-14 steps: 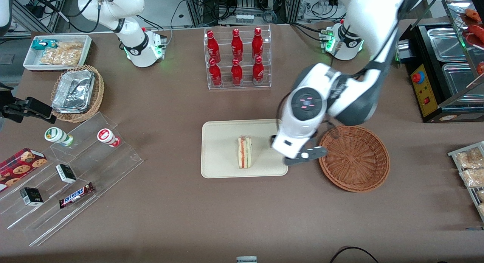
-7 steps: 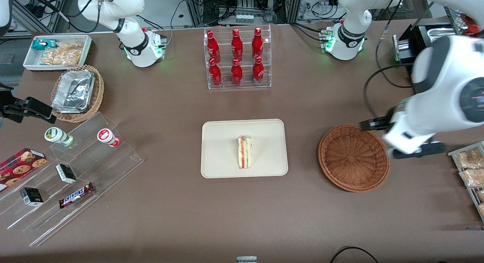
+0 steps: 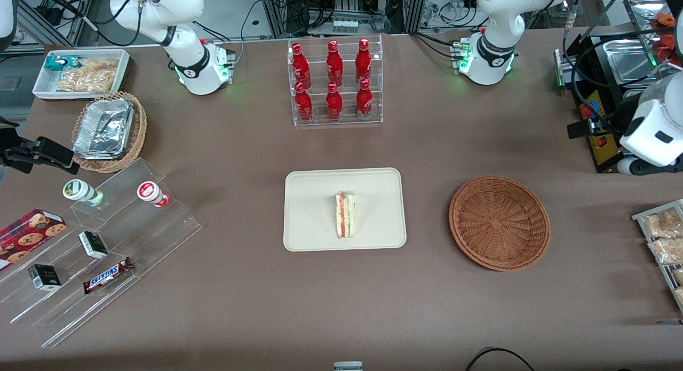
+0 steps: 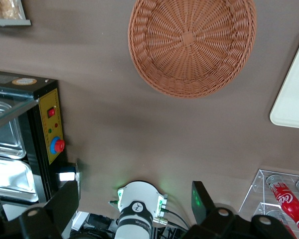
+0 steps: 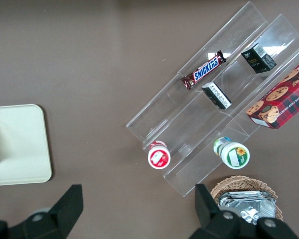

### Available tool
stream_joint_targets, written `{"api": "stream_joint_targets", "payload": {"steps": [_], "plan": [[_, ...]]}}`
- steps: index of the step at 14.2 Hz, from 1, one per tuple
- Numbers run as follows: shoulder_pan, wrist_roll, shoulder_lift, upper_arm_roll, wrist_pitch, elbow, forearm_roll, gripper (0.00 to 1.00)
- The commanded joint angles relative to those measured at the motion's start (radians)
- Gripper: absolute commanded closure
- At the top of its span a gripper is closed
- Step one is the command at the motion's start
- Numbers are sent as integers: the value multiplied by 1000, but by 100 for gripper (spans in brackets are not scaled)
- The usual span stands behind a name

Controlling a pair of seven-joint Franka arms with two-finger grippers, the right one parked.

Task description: Place sandwich from basket to tray

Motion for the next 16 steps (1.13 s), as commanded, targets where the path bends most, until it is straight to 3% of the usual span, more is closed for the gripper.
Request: {"api": "stream_joint_targets", "payload": {"steps": [1,6,8,11,14,16], "plan": [[0,-14,-53,-4,12,-82,14,0],[-2,-16,-143,-7,14,-163,-9,0],[-5,-11,-133,-1,37,-153,-75,0],[-25,-8,-131,4,84,-162,-68,0],[-120,-25,-141,62,100,-159,-75,0],[-115,-22,-157,63,86,-168,-72,0]]}}
